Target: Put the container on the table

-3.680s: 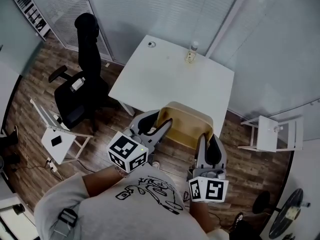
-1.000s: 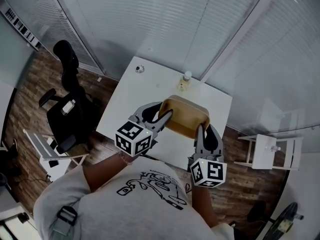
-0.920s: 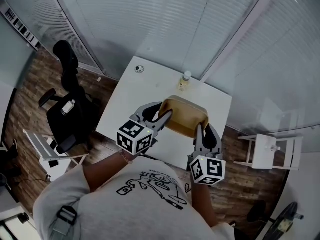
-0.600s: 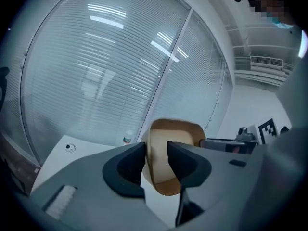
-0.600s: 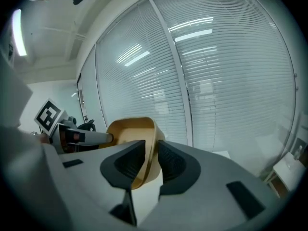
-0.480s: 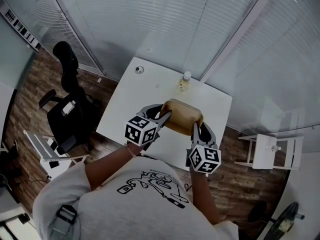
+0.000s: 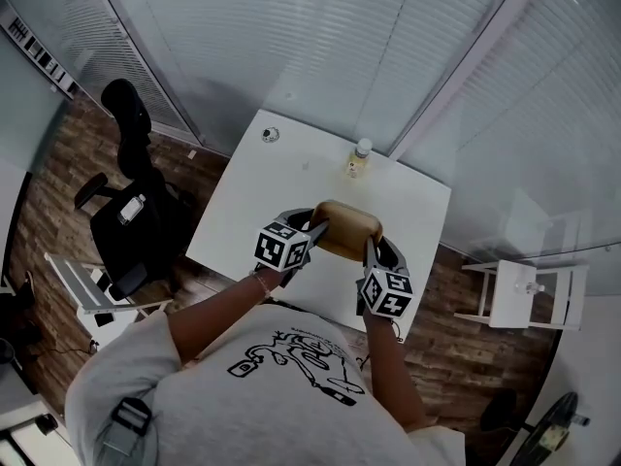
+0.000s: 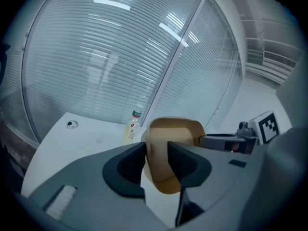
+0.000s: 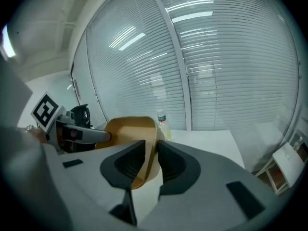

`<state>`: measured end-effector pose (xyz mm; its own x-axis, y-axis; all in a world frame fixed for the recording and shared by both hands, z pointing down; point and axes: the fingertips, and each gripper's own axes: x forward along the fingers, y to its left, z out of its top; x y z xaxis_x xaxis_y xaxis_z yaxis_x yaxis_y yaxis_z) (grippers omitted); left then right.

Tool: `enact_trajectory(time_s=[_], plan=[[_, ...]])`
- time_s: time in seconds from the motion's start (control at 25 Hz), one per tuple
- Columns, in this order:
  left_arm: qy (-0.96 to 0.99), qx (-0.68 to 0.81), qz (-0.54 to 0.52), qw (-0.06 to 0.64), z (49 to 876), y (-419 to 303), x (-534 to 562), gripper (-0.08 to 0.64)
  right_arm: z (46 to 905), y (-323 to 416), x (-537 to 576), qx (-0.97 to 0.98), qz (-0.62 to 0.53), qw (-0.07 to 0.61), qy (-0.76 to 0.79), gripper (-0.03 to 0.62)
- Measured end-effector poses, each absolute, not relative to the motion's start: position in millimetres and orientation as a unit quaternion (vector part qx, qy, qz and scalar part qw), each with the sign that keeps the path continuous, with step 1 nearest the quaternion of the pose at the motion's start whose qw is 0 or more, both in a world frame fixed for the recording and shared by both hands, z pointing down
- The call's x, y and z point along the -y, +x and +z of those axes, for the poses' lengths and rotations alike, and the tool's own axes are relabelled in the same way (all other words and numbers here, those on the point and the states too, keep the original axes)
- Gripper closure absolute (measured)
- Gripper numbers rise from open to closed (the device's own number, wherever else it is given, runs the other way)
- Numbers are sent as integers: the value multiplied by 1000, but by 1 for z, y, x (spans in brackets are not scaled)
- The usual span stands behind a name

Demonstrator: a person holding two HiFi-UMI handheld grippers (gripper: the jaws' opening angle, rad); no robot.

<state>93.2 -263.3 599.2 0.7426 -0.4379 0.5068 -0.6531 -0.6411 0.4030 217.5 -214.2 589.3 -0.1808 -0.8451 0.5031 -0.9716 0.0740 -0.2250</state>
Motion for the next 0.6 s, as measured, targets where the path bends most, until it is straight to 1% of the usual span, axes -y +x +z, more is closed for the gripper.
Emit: enact_trajectory(time_s=[0.16,0.44,0.6], plan=[[879,308,202,303,628,92,267,417,613,216,220,721,270,134,624,515],[858,309,221,345,674,90,269,417,657,215,223,714,289,154,619,517],[852,311,227,354,691,90,271,417,677,216,223,710,314,131,616,517]])
